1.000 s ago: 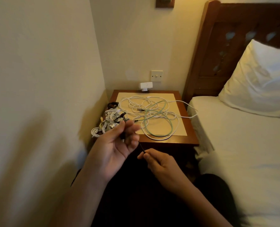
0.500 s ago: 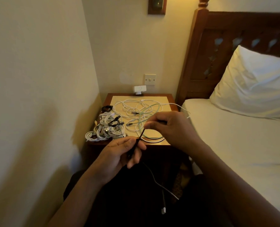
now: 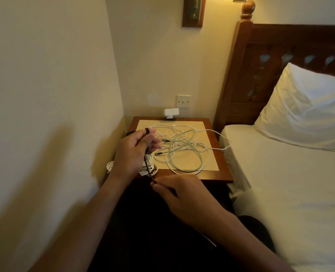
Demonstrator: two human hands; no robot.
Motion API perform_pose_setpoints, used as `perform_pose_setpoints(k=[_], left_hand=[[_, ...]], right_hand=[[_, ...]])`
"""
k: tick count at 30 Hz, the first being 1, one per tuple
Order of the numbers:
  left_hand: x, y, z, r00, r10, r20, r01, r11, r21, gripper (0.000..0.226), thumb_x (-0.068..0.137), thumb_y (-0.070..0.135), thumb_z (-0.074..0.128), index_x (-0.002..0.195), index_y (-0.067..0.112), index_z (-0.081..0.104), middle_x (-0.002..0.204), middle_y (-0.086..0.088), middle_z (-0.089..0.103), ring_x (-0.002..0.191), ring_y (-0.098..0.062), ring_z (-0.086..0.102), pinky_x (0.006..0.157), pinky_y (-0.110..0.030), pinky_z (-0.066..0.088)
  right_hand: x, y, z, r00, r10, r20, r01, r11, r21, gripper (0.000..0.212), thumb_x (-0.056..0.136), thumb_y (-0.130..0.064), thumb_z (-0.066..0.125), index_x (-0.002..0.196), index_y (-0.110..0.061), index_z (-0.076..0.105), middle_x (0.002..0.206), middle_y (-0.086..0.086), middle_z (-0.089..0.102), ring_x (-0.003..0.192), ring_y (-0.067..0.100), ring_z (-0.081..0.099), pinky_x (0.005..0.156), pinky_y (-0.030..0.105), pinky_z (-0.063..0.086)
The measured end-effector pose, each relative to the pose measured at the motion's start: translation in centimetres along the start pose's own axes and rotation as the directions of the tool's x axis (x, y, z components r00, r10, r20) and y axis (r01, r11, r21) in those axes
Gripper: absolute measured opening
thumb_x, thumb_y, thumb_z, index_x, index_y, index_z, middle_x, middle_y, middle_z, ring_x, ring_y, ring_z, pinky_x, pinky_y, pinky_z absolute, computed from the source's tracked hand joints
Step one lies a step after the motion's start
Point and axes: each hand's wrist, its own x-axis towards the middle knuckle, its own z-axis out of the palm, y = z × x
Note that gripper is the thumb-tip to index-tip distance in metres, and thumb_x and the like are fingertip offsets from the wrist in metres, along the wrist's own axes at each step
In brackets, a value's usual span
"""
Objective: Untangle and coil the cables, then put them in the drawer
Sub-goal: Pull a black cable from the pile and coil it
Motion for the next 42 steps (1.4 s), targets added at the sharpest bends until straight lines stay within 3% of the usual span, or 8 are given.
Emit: perform_pose_setpoints(k=[4, 10, 15, 20, 26, 30, 37, 42], left_hand=[[-1.1, -0.2, -1.6, 0.917, -0.106, 0.384, 0.0, 0.964, 0.267, 0.027, 0.108, 0.019, 0.045, 0.104, 0.009, 0.07, 0.077, -0.006, 0.072, 0.066, -0.017, 0.065, 0.068, -0.023, 0.053], [-3.5, 1.0, -3.3, 0.808, -0.152, 0.569, 0.228, 0.971, -0.064, 0.039, 0.1, 0.043, 0.058, 0.097, 0.007, 0.073, 0.068, -0.005, 0.053, 0.055, -0.013, 0.041, 0.053, -0.02, 0.034], [-2.6, 2.6, -3.6, 0.907, -0.125, 0.401, 0.358, 0.731, -0.581, 0.028, 0.101, 0.022, 0.045, 0.088, 0.007, 0.065, 0.06, 0.002, 0.046, 0.046, -0.006, 0.039, 0.048, -0.017, 0.038], [-1.0, 1.7, -3.2, 0.957, -0.211, 0.199, 0.287, 0.592, -0.753, 0.019, 0.101, 0.02, 0.046, 0.099, 0.006, 0.059, 0.066, 0.005, 0.048, 0.051, -0.004, 0.046, 0.052, -0.017, 0.044], [-1.9, -0.2, -1.0, 0.99, -0.14, -0.012, 0.136, 0.974, -0.184, 0.022, 0.106, 0.014, 0.049, 0.111, 0.005, 0.068, 0.088, -0.008, 0.076, 0.079, -0.019, 0.074, 0.074, -0.026, 0.06], [-3.5, -0.6, -0.7, 0.953, -0.195, 0.23, 0.179, 0.98, 0.087, 0.029, 0.108, 0.021, 0.044, 0.108, 0.005, 0.068, 0.086, -0.009, 0.075, 0.077, -0.019, 0.071, 0.074, -0.027, 0.054], [-4.3, 2.3, -1.1, 0.801, -0.197, 0.565, 0.432, 0.844, -0.319, 0.022, 0.097, 0.026, 0.057, 0.094, 0.004, 0.063, 0.078, -0.01, 0.059, 0.062, -0.015, 0.052, 0.061, -0.025, 0.048], [-4.0, 2.2, -0.2, 0.811, -0.22, 0.542, 0.49, 0.761, -0.425, 0.014, 0.09, 0.02, 0.059, 0.086, 0.007, 0.058, 0.078, -0.008, 0.056, 0.065, -0.016, 0.05, 0.063, -0.024, 0.046]], right_hand=[[1.4, -0.7, -4.8, 0.995, -0.022, -0.097, 0.017, 0.999, -0.052, 0.021, 0.102, -0.037, 0.058, 0.107, -0.027, 0.076, 0.089, -0.008, 0.073, 0.076, 0.007, 0.062, 0.069, 0.023, 0.051], [3.9, 3.9, -7.8, 0.93, 0.003, -0.368, 0.015, 0.999, 0.046, 0.013, 0.096, -0.026, 0.071, 0.105, -0.026, 0.08, 0.093, -0.011, 0.072, 0.083, 0.005, 0.063, 0.071, 0.027, 0.052], [2.6, 7.6, -3.5, 0.966, 0.11, -0.234, -0.112, 0.994, 0.007, 0.024, 0.106, -0.026, 0.055, 0.122, -0.025, 0.073, 0.112, -0.009, 0.071, 0.1, 0.0, 0.061, 0.087, 0.022, 0.052], [0.7, 6.8, 1.0, 0.993, 0.111, 0.046, -0.106, 0.988, -0.109, 0.029, 0.106, -0.018, 0.052, 0.128, -0.027, 0.069, 0.117, -0.005, 0.071, 0.104, 0.01, 0.064, 0.094, 0.036, 0.056], [0.5, 0.2, -0.3, 0.954, -0.04, 0.297, 0.107, 0.971, -0.213, 0.03, 0.109, -0.026, 0.047, 0.134, -0.023, 0.062, 0.118, -0.003, 0.063, 0.106, 0.012, 0.058, 0.093, 0.032, 0.051], [1.9, -1.4, -4.7, 0.992, -0.102, 0.079, 0.117, 0.968, -0.224, 0.023, 0.108, -0.029, 0.047, 0.113, -0.019, 0.066, 0.104, -0.004, 0.061, 0.093, 0.01, 0.054, 0.08, 0.026, 0.044], [3.2, 2.2, -7.0, 0.961, -0.118, -0.251, 0.061, 0.972, -0.226, 0.018, 0.098, -0.028, 0.068, 0.112, -0.029, 0.079, 0.112, -0.014, 0.057, 0.109, 0.007, 0.043, 0.081, 0.012, 0.033], [1.8, 2.5, -4.1, 0.952, 0.056, -0.3, -0.017, 0.991, 0.129, 0.02, 0.101, -0.019, 0.065, 0.115, -0.025, 0.077, 0.104, -0.013, 0.07, 0.099, 0.001, 0.062, 0.085, 0.021, 0.05]])
